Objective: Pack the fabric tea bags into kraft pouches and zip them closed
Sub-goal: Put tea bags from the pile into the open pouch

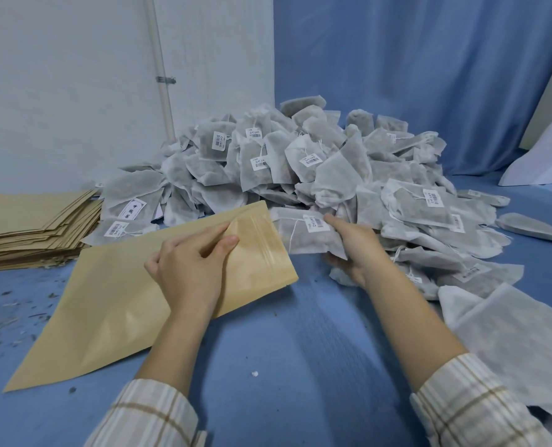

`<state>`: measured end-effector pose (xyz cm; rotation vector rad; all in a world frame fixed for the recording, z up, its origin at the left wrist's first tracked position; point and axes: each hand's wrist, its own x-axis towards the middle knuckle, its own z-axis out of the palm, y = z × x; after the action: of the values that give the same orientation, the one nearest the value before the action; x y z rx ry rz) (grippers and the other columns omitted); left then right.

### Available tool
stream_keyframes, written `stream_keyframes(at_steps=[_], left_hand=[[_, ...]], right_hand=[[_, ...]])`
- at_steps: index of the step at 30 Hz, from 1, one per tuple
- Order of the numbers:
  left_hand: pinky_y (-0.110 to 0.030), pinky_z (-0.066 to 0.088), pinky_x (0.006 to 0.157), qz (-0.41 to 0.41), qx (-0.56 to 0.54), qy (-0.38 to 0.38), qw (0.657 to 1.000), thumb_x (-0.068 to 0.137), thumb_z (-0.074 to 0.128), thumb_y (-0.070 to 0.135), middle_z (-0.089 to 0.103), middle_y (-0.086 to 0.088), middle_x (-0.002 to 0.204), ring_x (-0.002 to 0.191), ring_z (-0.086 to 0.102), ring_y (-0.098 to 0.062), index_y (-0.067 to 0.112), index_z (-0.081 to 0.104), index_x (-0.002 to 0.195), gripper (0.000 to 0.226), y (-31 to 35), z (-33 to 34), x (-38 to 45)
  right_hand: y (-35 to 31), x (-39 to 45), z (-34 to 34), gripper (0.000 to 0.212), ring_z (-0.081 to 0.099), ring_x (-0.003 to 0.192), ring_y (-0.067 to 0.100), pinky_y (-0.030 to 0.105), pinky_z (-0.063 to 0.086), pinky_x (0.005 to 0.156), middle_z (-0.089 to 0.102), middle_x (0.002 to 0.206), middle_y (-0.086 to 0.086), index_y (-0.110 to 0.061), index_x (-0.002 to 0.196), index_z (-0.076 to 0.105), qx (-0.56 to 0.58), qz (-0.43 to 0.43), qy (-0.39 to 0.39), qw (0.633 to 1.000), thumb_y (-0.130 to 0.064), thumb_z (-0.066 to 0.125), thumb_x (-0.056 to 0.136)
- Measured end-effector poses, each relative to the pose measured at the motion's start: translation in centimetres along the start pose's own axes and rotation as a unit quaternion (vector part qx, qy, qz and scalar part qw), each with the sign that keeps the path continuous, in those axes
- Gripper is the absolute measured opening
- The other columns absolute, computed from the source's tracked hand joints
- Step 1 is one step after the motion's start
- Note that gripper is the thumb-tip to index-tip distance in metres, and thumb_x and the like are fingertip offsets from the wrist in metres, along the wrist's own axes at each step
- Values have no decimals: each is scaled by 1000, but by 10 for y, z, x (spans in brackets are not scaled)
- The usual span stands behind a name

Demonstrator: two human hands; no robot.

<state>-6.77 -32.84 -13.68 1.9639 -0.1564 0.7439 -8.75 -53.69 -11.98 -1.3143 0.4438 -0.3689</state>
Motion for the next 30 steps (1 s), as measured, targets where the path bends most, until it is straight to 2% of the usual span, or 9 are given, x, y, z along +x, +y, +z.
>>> stream_keyframes(at_steps=[8, 16, 22, 23, 24, 25, 26, 27, 30], left_hand=[[-43, 33, 104, 62, -92, -113, 987, 70, 76, 38, 57, 45, 74, 98, 54, 1, 69, 57, 69, 36, 25, 6, -11], [-43, 35, 101, 42, -70, -45, 996, 74, 74, 39, 66, 21, 87, 100, 59, -11, 44, 67, 95, 23, 18, 4, -6], [-28, 34, 93, 95, -113, -70, 986, 67, 79, 37, 56, 34, 64, 78, 47, 10, 48, 64, 92, 32, 37, 19, -24], [-26, 32, 91, 108, -108, -73, 986, 67, 78, 36, 55, 37, 65, 77, 46, 10, 47, 64, 94, 32, 37, 21, -26], [-28, 32, 91, 109, -101, -75, 986, 68, 78, 36, 54, 36, 62, 77, 46, 8, 46, 64, 94, 32, 35, 22, -25], [-33, 35, 93, 102, -91, -74, 988, 69, 78, 36, 52, 35, 61, 78, 47, 5, 45, 65, 95, 30, 32, 22, -23], [-37, 37, 94, 92, -76, -70, 990, 70, 77, 36, 51, 35, 66, 80, 49, -1, 43, 67, 96, 28, 28, 21, -20], [-38, 36, 95, 82, -58, -61, 993, 71, 76, 37, 51, 33, 70, 84, 52, -8, 40, 69, 96, 26, 24, 21, -18], [-27, 24, 89, 54, -2, -14, 998, 74, 74, 39, 54, 24, 69, 87, 51, -14, 37, 72, 96, 23, 15, 19, -14]], right_hand=[[8, -14, 24, 18, 59, 96, 23, 35, 48, 85, 65, 95, 5, -5, 101, 60, -281, -179, -91, 939, -18, 50, 92], [-3, -19, 7, 19, 59, 85, 14, 26, 51, 83, 65, 103, 22, -14, 100, 69, -236, -116, -261, 929, -10, 57, 86], [20, -38, 34, 25, 51, 98, 18, 3, 43, 66, 44, 80, -2, 5, 90, 53, -176, -85, -190, 962, -10, 35, 99], [24, -45, 28, 33, 44, 119, 22, 7, 39, 85, 48, 94, 4, -35, 74, 15, -138, -157, -131, 969, -18, 31, 97], [25, -38, 29, 53, 38, 124, 23, 12, 34, 95, 48, 109, 10, -9, 137, 23, -72, -175, -72, 979, -25, 35, 88], [28, -31, 26, 98, 45, 117, 25, 20, 35, 95, 50, 112, 13, 4, 132, 38, -149, -188, 10, 971, 9, 4, 40], [24, -29, 29, 104, 53, 98, 21, 23, 39, 86, 54, 102, 8, 5, 103, 54, -310, -219, -101, 920, -85, 53, 50], [13, -33, 22, 20, 52, 82, 16, 18, 42, 72, 55, 88, 4, -7, 92, 56, -395, -223, -177, 874, -24, 46, 94], [0, -9, -3, 14, 56, 81, 12, 13, 41, 65, 65, 85, -3, -22, 89, 65, -550, -227, -102, 797, -16, 54, 86]])
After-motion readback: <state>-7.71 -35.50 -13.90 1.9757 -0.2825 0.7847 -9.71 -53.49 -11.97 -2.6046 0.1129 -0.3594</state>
